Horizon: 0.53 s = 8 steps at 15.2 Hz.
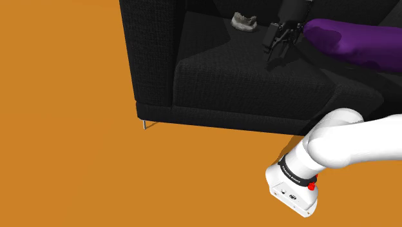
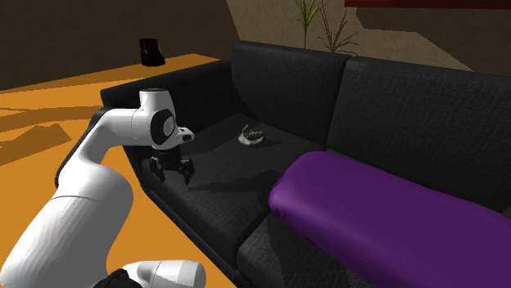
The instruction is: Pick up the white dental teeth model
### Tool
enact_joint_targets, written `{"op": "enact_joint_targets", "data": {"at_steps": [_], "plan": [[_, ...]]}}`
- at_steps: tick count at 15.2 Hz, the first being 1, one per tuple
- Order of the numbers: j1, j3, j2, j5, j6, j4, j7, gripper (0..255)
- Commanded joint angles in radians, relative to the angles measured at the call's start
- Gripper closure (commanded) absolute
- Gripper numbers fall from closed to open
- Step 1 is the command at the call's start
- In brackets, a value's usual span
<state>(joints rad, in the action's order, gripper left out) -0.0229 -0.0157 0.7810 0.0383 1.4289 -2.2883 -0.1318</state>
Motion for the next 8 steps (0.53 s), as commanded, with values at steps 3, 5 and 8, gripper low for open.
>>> {"op": "enact_joint_targets", "data": {"at_steps": [3,5,8], "plan": [[-0.01,0.017,-0.059,-0.033,0.026,0.037,0.027,0],[-0.019,0.032,-0.119,-0.064,0.05,0.078,0.053,0],[-0.031,0.054,-0.21,-0.106,0.081,0.147,0.09,0]]}}
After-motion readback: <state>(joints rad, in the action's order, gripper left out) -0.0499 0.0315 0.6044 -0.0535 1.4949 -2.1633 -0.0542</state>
